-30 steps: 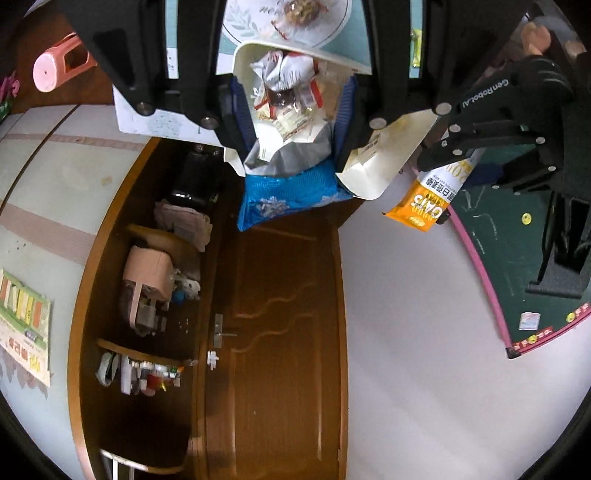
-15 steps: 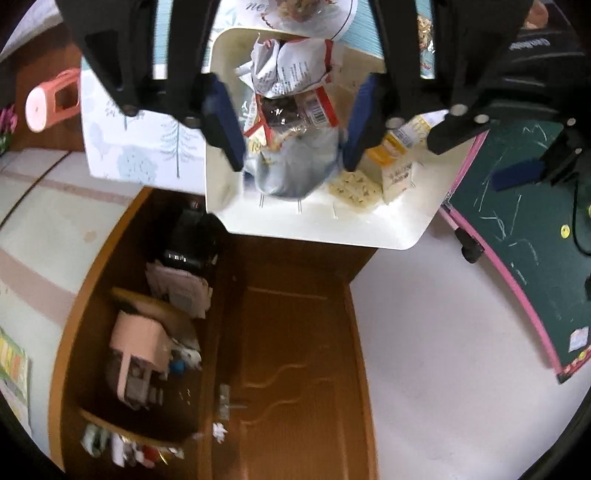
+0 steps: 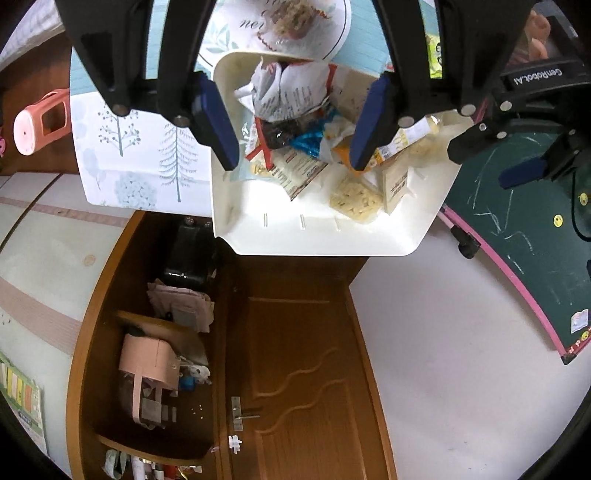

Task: Organize snacks
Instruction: 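Move both tools back toward the clear bags of nut clusters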

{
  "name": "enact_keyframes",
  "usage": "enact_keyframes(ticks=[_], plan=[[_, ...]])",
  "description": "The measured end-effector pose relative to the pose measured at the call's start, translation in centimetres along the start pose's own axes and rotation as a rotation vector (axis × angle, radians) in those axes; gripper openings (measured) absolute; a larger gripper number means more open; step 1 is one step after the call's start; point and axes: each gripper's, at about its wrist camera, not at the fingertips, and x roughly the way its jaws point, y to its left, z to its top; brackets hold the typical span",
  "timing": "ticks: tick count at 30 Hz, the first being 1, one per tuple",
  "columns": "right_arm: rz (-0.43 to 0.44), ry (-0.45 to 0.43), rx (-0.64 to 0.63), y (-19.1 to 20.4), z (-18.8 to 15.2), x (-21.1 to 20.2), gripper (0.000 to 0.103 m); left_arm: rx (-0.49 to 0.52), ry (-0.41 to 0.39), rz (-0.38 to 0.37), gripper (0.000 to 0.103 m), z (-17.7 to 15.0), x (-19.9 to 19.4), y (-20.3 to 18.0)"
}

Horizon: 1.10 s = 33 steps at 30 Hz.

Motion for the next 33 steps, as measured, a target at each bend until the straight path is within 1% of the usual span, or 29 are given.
enact_keyframes(ticks=[9,14,18,23,28,33], plan=[[0.016,-0.026,-0.035,1.2,-1.7,-3.7,0.063,0.040,-0.013,-0.005,0.090,-1.7,-3.1,-0.8],[0.019,-0.054,-0.026,1.5,-2.4,-6.3,0.063,0.068,-0.050,-0.006,0.090,-2.8,-6.0,-1.3],[0.019,-0.074,-0.023,1.7,-3.3,-8.1,0.063,0.106,-0.101,0.001,0.090,-3.9,-8.9,-1.9],[0.027,-0.100,-0.013,1.8,-4.7,-10.5,0.063,0.137,-0.141,-0.012,0.091,-5.4,-11.8,-2.3],[0.018,-0.115,-0.026,1.5,-6.1,-12.1,0.063,0.157,-0.162,-0.026,0.091,-6.9,-13.8,-2.7],[0.027,-0.106,-0.017,1.0,-7.5,-12.9,0.063,0.186,-0.170,-0.036,0.091,-8.7,-14.7,-3.3]])
